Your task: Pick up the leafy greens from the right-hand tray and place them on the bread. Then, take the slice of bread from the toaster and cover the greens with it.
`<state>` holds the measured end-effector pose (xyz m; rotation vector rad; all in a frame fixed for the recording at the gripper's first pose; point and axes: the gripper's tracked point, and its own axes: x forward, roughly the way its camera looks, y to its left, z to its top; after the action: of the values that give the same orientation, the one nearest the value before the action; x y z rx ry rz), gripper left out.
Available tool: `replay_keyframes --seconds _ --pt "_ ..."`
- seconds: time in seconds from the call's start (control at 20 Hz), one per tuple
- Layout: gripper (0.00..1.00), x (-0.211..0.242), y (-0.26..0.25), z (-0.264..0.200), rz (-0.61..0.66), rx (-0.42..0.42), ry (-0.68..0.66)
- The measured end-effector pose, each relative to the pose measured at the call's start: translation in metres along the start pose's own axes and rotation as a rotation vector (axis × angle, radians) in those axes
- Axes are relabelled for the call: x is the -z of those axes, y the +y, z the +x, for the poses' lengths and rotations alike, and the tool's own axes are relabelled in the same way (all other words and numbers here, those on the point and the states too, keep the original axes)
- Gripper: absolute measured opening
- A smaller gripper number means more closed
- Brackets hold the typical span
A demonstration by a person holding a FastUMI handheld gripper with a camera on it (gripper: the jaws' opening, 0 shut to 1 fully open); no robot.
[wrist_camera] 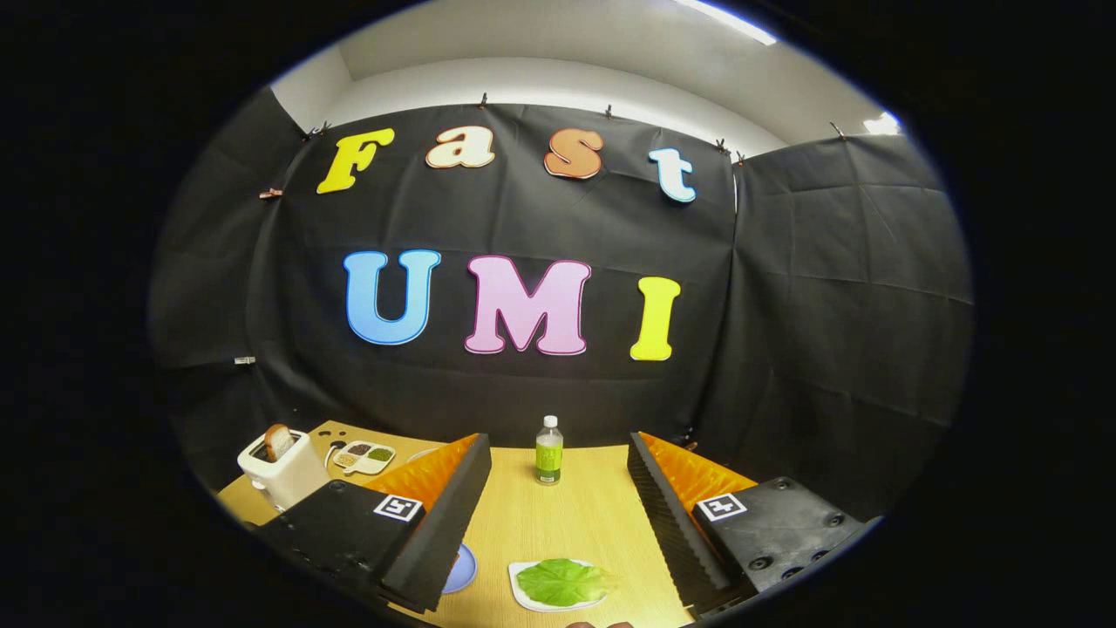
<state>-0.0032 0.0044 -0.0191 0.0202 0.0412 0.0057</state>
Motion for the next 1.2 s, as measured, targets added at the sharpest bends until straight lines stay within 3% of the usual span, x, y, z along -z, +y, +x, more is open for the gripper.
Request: replay_keyframes --seconds 0.7,1.2 --pt "0.98 0.054 -0.019 0.035 0.039 -0.065 0.165" --pt "0.98 0.192 -0.013 0.050 0.013 -0.200 0.465"
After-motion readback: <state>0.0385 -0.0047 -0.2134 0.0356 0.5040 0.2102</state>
